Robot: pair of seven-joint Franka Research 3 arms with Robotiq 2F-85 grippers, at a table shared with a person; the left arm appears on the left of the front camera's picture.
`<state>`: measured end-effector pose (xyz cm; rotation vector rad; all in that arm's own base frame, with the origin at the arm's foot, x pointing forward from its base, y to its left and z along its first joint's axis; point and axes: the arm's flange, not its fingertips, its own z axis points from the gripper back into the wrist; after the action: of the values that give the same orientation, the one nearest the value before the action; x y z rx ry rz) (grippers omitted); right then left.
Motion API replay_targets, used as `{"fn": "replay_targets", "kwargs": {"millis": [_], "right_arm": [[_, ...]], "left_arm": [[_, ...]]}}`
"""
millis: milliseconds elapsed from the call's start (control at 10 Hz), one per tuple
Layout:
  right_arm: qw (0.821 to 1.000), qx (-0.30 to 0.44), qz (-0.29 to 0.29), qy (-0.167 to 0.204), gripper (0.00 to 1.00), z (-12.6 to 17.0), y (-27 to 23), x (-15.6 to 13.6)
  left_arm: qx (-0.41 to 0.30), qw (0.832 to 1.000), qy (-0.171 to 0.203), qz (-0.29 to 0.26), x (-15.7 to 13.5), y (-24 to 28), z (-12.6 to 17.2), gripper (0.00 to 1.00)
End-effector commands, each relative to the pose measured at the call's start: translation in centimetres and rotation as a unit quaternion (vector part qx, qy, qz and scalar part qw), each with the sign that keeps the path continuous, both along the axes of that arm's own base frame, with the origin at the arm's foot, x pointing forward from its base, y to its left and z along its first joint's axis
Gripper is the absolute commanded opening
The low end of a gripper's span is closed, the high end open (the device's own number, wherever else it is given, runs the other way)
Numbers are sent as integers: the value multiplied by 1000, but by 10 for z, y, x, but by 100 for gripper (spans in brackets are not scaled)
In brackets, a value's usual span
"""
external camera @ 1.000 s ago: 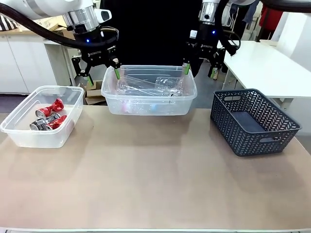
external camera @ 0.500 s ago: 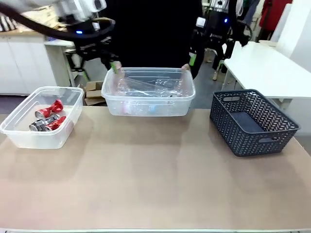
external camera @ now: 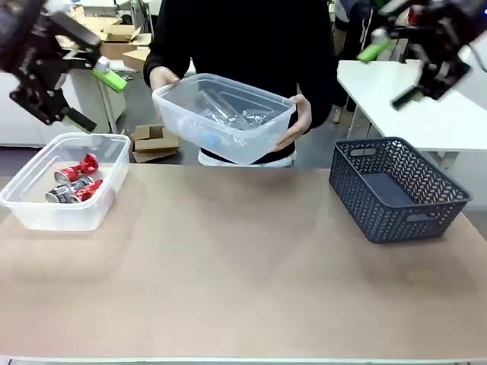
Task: Sort the waste into each basket.
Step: Release the Organizing box you were holding.
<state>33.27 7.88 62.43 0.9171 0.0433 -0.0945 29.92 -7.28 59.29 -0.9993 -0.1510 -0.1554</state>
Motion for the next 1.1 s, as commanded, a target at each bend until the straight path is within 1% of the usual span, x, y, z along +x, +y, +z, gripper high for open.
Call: {"fn": "replay_targets", "kwargs": {"millis": [0, 100, 200, 300, 400, 1000], "right_arm": [[983, 150, -95, -55, 100, -63, -54, -27], [969, 199, -137, -54, 100, -78, -84, -35], [962, 217, -165, -34, 100, -87, -107, -22], [986, 136, -98, -7, 100, -60, -67, -31], [986, 136, -98, -7, 100, -60, -67, -31], [986, 136, -98, -7, 100, -60, -67, -31]], "left_arm": [[-171, 985, 14, 31, -17, 30, -53, 100], [-225, 972, 32, 60, -18, 50, -72, 100], [-251, 965, 50, 60, -4, 70, -86, 100], [-217, 964, 122, 96, 40, 84, -98, 100], [-216, 974, 34, 63, -16, 62, -64, 100], [-216, 974, 34, 63, -16, 62, -64, 100]]}}
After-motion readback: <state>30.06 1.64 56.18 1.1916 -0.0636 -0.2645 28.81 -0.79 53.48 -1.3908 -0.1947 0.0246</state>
